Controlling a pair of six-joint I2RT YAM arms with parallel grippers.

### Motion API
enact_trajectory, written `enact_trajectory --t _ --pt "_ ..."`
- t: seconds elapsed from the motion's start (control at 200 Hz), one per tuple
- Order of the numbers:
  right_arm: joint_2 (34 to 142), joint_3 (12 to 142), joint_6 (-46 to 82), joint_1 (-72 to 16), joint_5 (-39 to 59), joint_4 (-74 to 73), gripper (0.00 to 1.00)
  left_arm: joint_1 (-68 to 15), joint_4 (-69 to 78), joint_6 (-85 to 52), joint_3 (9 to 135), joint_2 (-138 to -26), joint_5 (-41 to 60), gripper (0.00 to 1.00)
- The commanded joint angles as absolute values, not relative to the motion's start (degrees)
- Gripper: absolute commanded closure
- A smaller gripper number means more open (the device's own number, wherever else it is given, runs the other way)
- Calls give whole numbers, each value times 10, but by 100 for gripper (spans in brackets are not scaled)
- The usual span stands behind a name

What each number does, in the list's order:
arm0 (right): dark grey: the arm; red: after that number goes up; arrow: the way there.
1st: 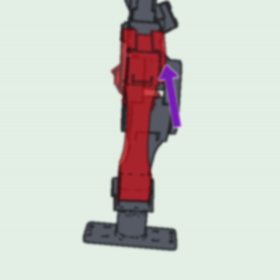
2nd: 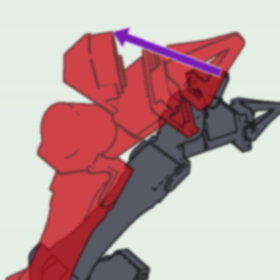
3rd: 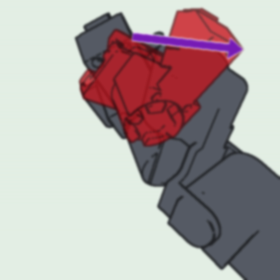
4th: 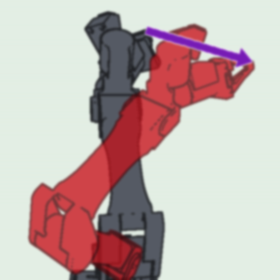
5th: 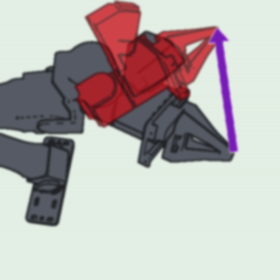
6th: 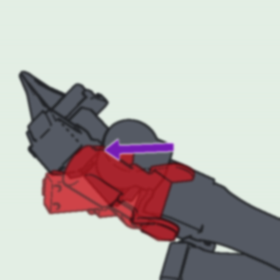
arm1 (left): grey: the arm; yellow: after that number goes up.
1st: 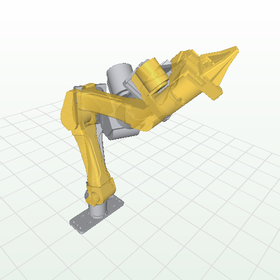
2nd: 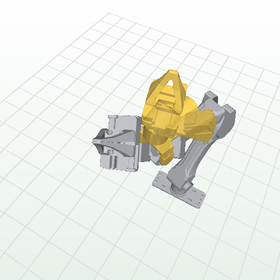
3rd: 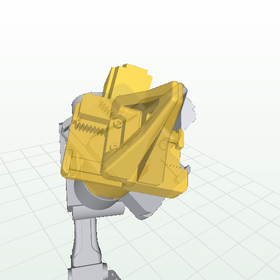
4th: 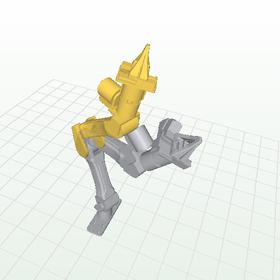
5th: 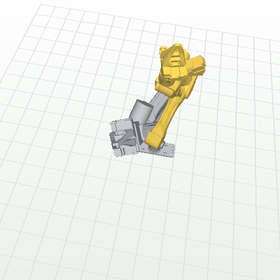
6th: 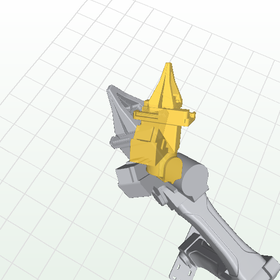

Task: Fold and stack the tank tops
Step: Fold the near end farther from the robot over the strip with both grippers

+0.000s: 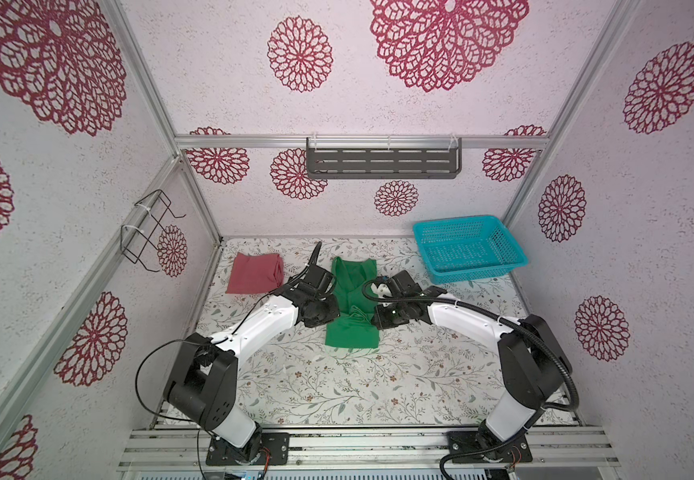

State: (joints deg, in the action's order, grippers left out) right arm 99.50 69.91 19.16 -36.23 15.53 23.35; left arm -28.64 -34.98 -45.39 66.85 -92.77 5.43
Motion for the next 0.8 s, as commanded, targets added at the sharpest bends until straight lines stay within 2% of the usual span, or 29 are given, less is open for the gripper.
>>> enact_trajectory --t 0.0,0.48,0.545,0.611,0.671,0.716,0.796 --pt "1023 745 146 -344 177 260 100 -269 -337 -413 698 -959 74 100" --pt "1158 889 113 -299 207 298 100 -224 -326 -362 825 -1112 122 100" --pt "1175 915 102 -291 204 297 88 -214 -331 -354 856 -1151 127 99" --pt "1192 950 81 -280 199 288 62 -201 -347 -342 900 -1175 131 80" --pt "1201 986 65 -270 175 284 48 -190 -356 -332 937 -1181 128 67" --pt "1201 1008 56 -264 154 284 45 -183 -371 -322 967 -1180 123 59" --pt "1181 1024 42 -257 127 284 44 -175 -409 -302 1006 -1169 96 53"
